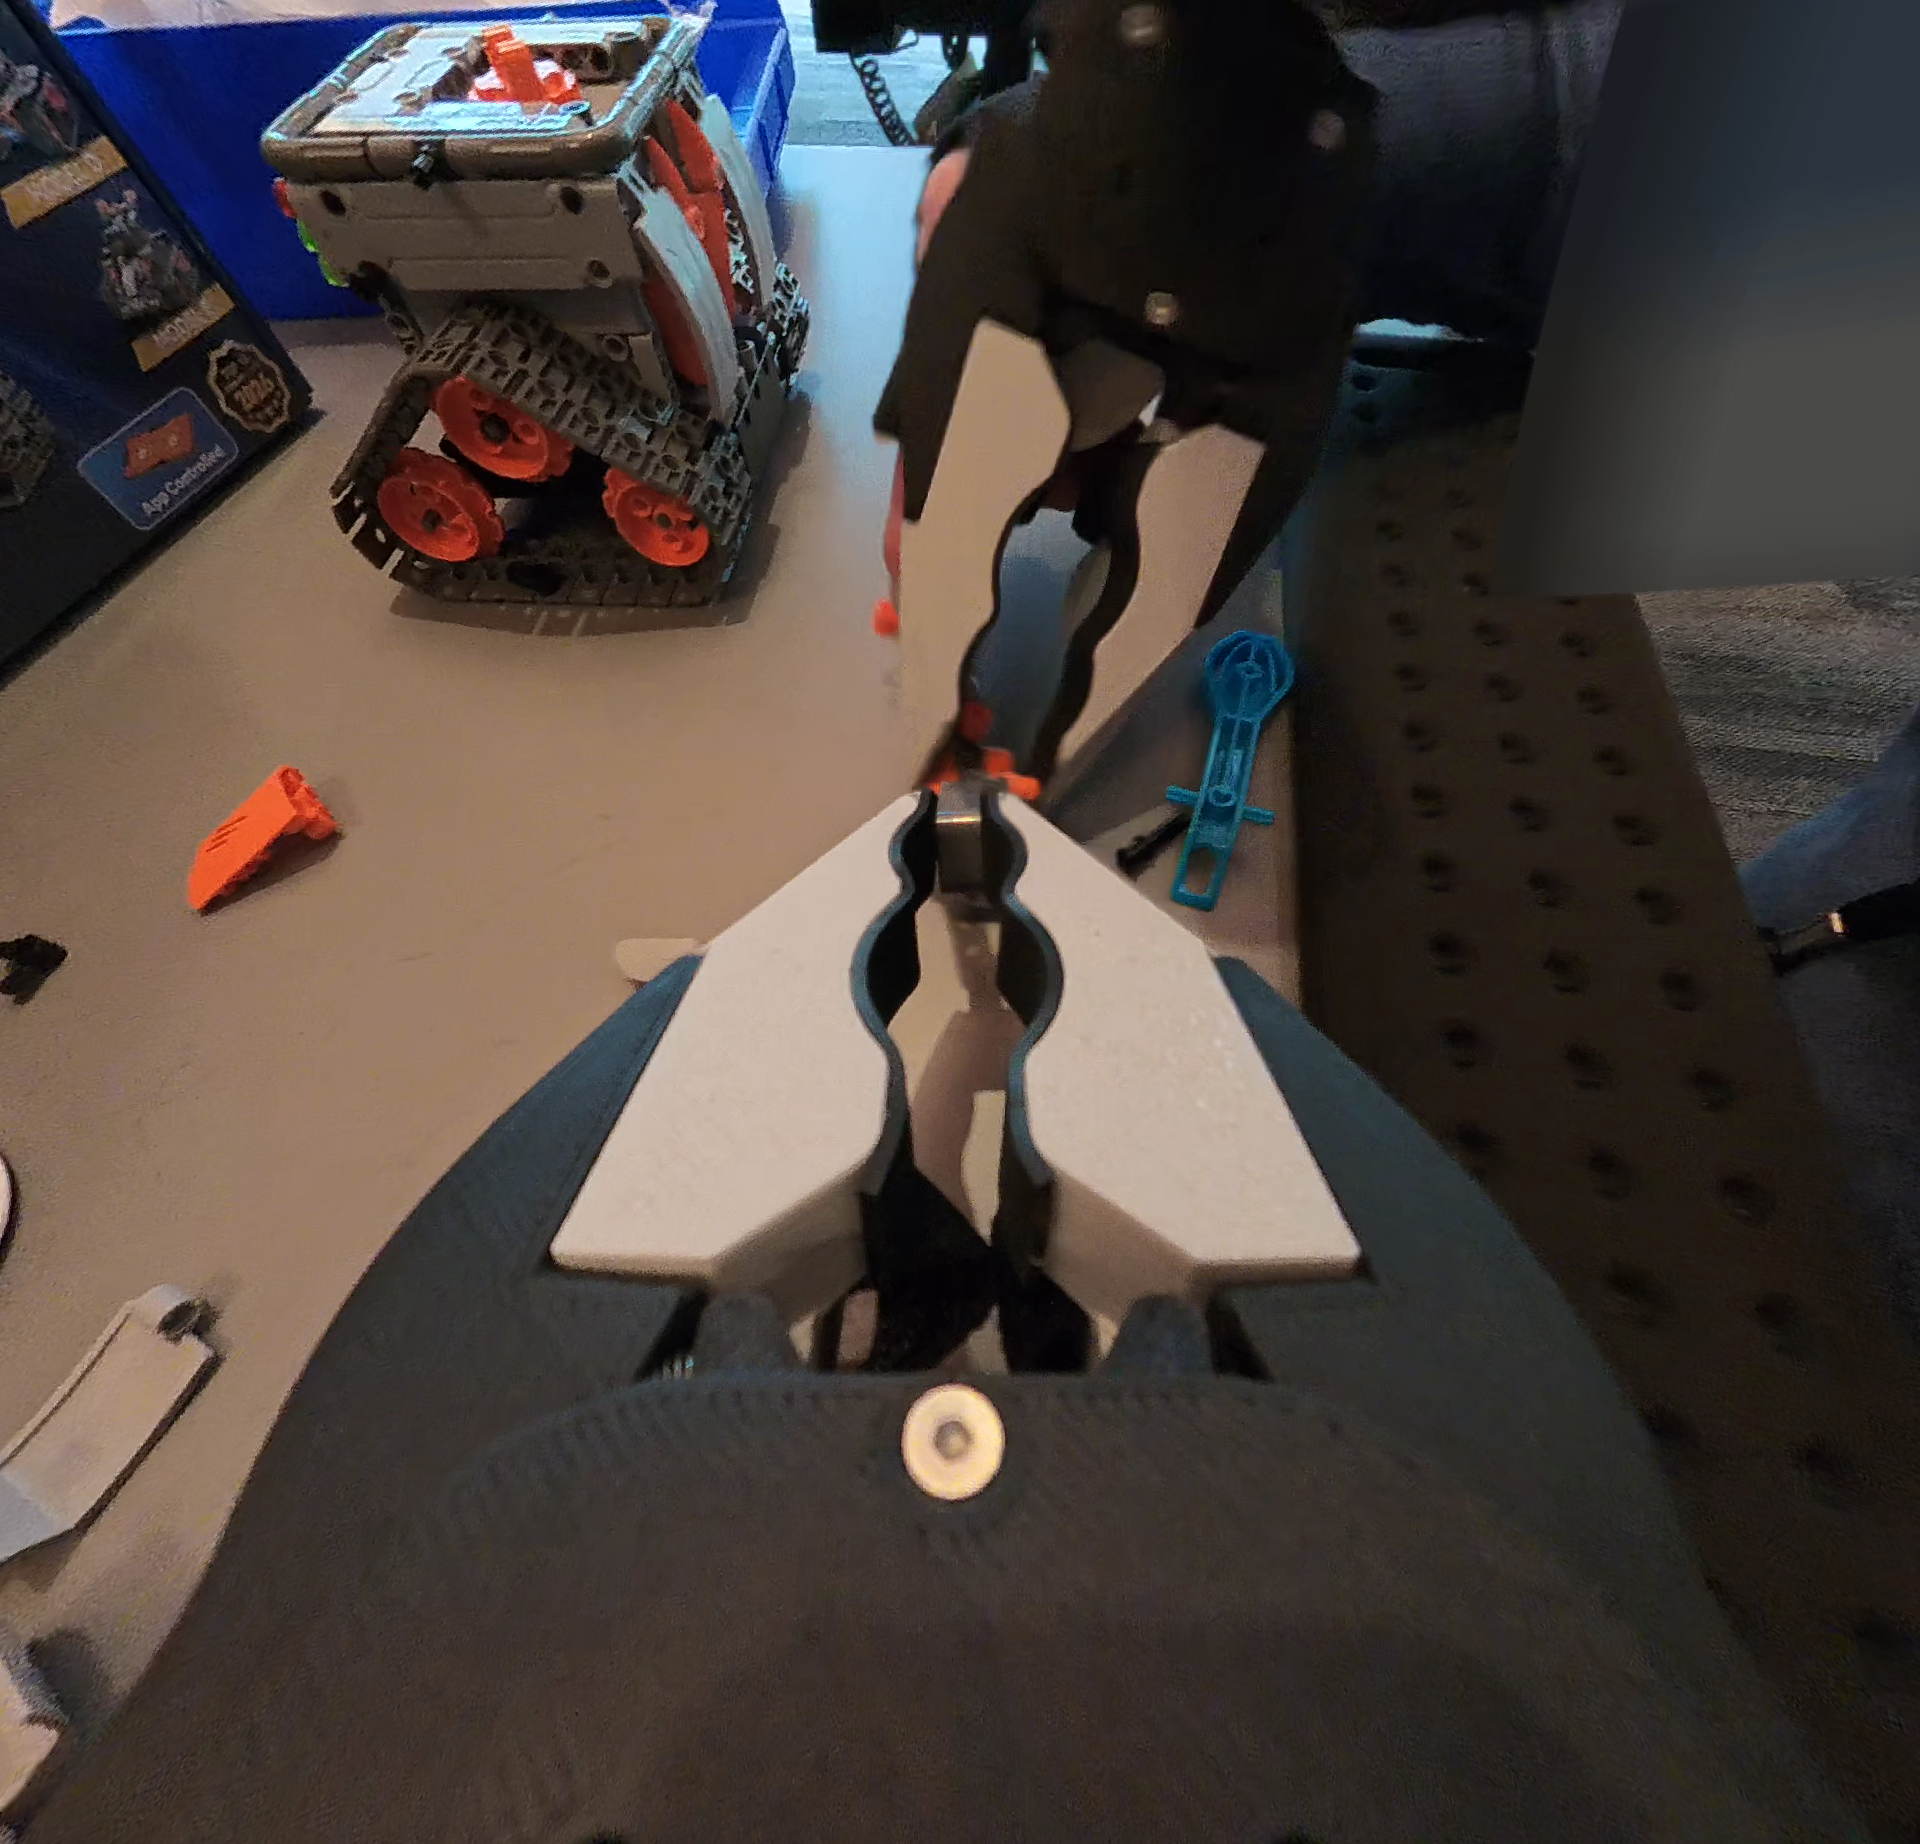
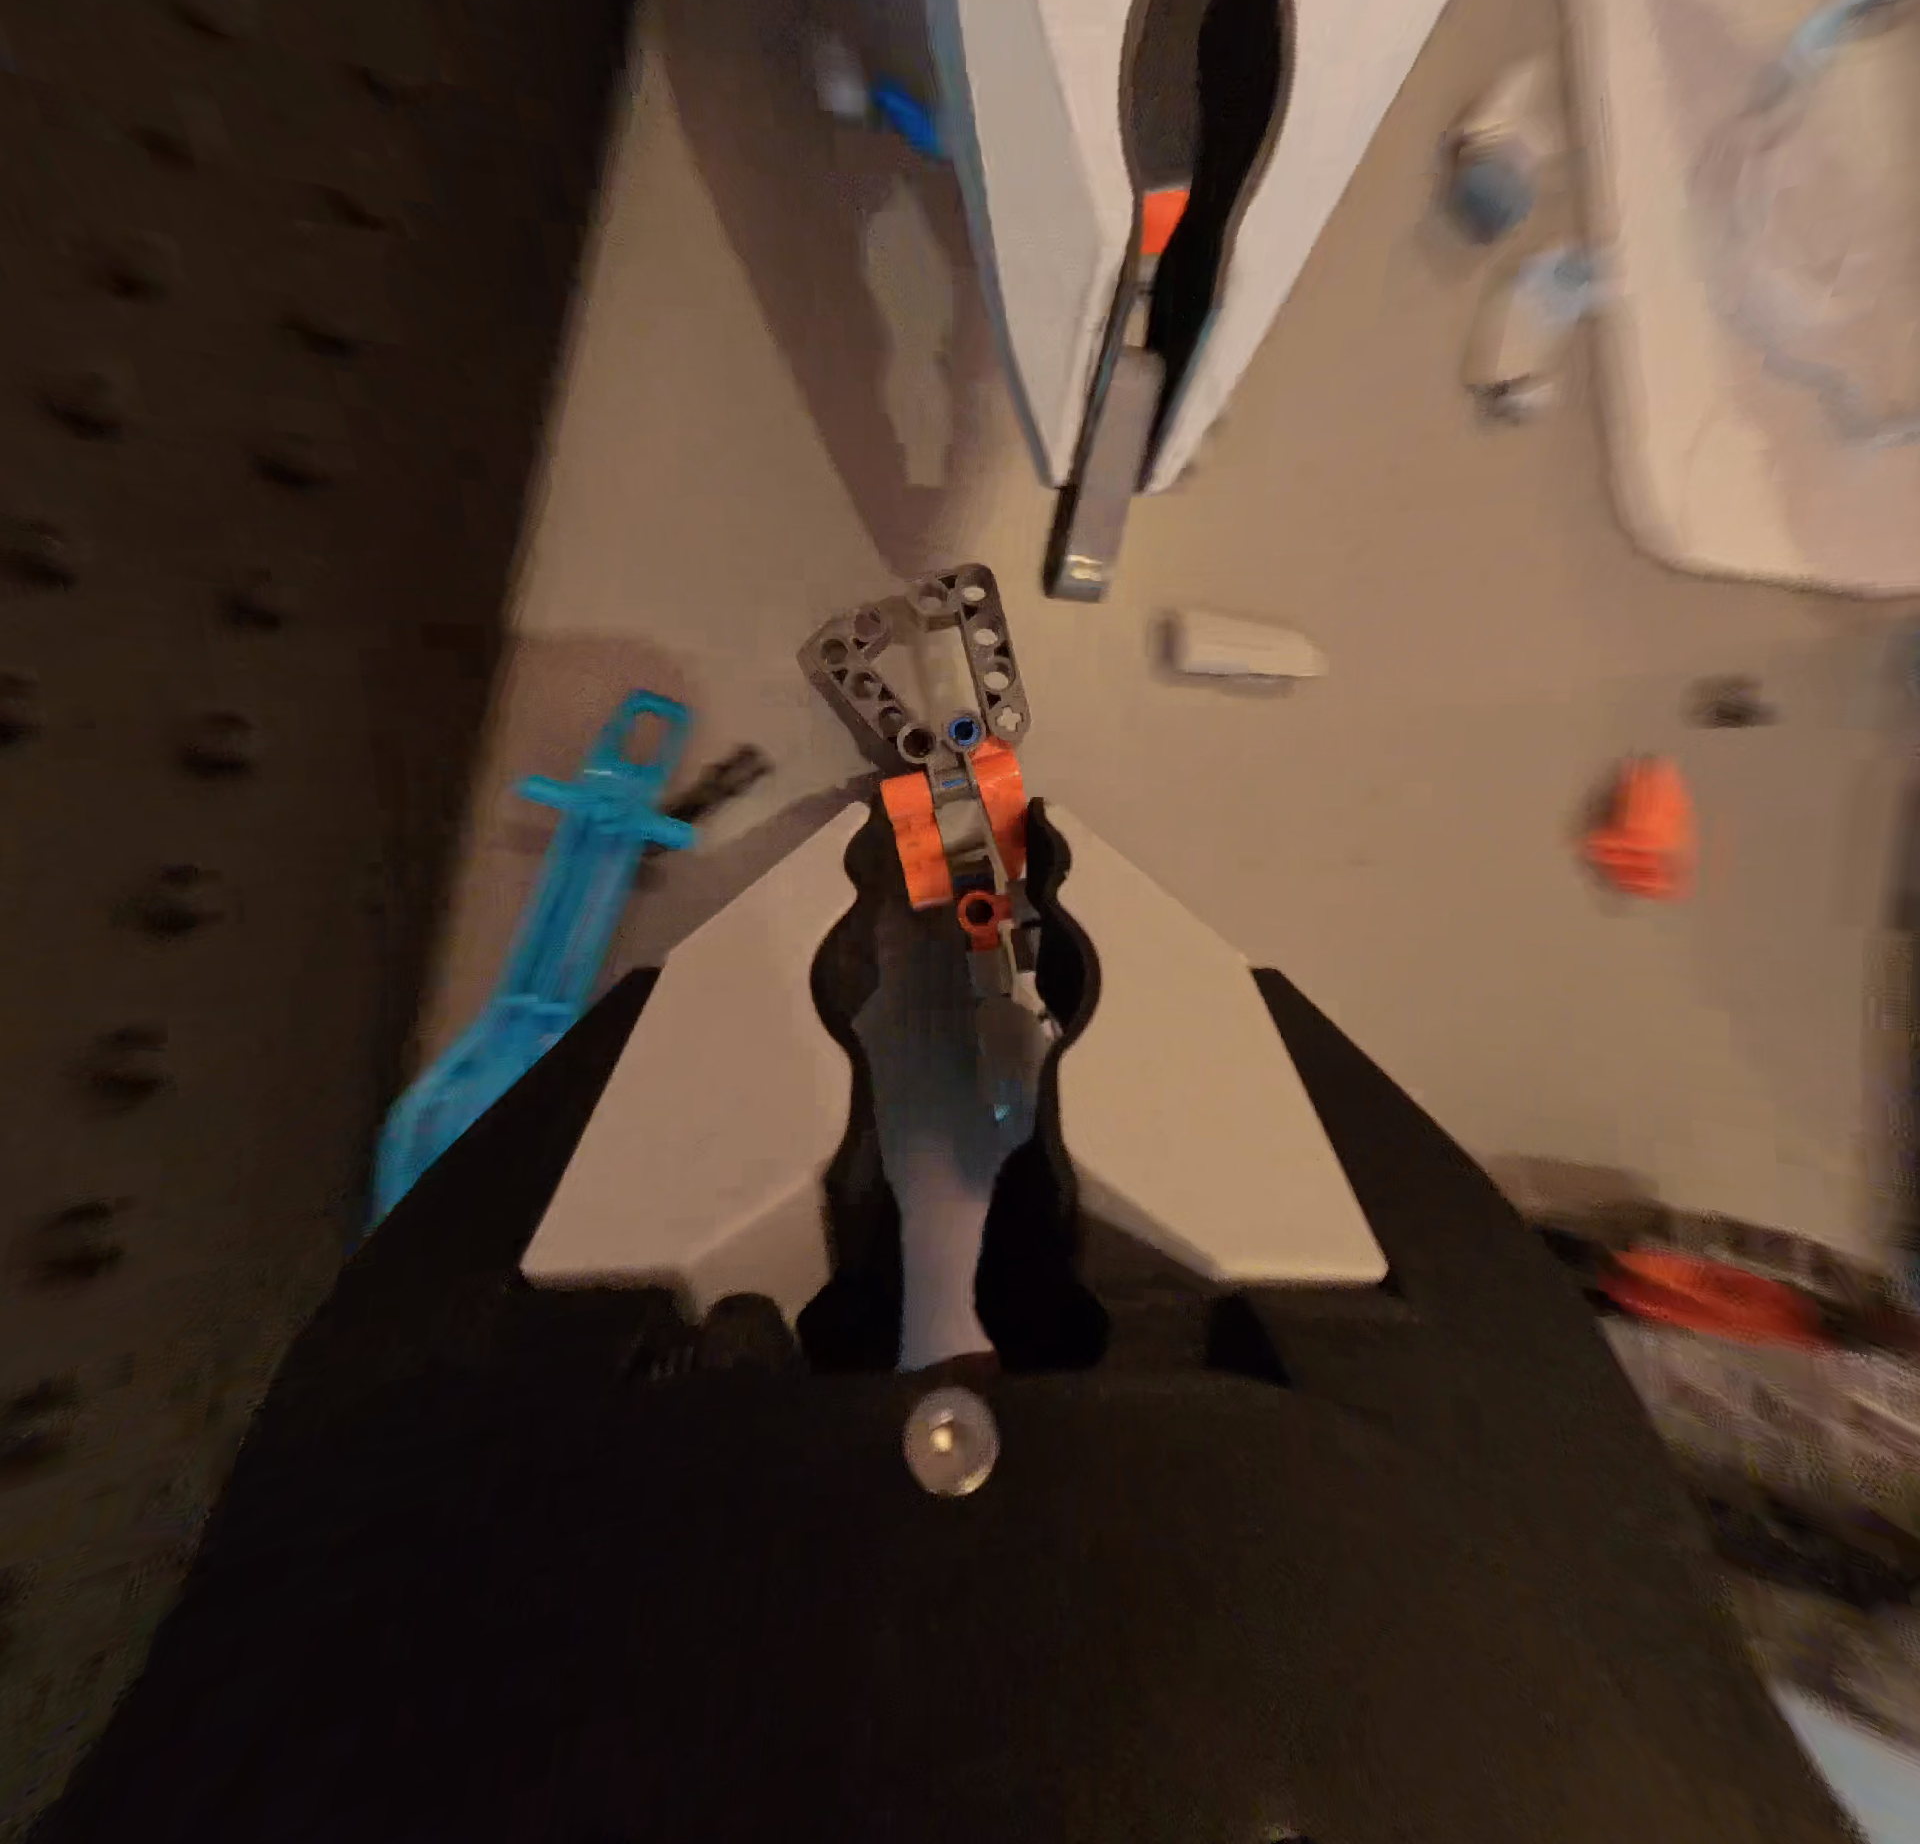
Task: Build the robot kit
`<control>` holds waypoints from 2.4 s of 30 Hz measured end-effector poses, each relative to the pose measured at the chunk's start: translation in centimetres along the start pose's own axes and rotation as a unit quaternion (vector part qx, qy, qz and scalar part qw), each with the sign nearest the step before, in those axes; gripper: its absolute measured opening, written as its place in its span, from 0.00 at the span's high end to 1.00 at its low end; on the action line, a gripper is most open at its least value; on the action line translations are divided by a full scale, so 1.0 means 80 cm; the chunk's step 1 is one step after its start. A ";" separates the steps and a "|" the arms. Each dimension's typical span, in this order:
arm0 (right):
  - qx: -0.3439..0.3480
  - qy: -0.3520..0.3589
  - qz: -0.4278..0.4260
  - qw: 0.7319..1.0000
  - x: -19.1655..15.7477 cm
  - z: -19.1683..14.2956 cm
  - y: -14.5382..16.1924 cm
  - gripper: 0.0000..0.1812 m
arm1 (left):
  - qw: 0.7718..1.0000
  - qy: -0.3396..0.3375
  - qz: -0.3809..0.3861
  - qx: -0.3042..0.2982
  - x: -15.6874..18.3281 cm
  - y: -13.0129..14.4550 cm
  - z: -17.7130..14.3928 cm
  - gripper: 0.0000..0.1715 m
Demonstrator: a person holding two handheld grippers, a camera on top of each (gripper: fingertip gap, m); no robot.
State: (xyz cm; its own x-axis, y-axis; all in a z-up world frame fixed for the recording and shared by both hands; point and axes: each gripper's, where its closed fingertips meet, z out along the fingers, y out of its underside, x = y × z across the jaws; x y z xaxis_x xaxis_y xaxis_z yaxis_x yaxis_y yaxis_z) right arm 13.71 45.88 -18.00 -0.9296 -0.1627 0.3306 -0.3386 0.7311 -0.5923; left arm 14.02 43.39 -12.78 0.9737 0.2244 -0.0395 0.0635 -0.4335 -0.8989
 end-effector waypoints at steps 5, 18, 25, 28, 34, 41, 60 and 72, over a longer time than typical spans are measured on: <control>-0.072 0.238 -0.168 0.954 0.033 0.001 0.011 0.87 | 1.000 -0.021 0.018 -0.011 -0.011 0.004 0.009 0.97; -0.052 0.156 -0.125 0.978 -0.019 -0.036 0.012 0.88 | 0.995 -0.003 0.092 -0.042 0.028 0.010 0.033 0.96; -0.027 0.114 -0.130 0.985 -0.012 -0.023 0.003 0.93 | 0.998 -0.009 0.060 -0.027 0.018 0.006 0.023 0.97; -0.022 0.079 -0.119 0.989 -0.010 -0.008 0.000 1.00 | 0.999 -0.011 0.043 -0.019 0.011 0.007 0.017 0.97; -0.002 0.056 -0.081 0.995 0.010 -0.011 -0.009 0.87 | 0.998 -0.024 0.062 -0.021 -0.008 0.011 0.003 0.97; -0.028 0.082 -0.033 0.996 0.022 0.008 0.005 0.91 | 0.997 -0.025 0.063 -0.026 -0.018 0.018 0.001 0.97; 0.037 -0.024 0.124 0.991 0.020 -0.028 -0.009 0.90 | 0.988 -0.006 0.153 0.021 -0.017 -0.008 0.007 0.97; -0.054 0.042 0.070 0.995 -0.001 -0.036 0.024 0.92 | 0.989 -0.007 0.147 0.016 -0.023 -0.008 0.014 0.97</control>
State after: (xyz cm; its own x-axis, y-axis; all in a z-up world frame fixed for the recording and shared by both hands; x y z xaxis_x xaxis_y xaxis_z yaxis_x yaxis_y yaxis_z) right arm 13.55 49.20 -17.04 -0.9494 -0.0014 0.3142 -0.1854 0.8099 -0.5564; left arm 11.93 44.25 -12.64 0.9462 0.1047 -0.3062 -0.2286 -0.4535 -0.8614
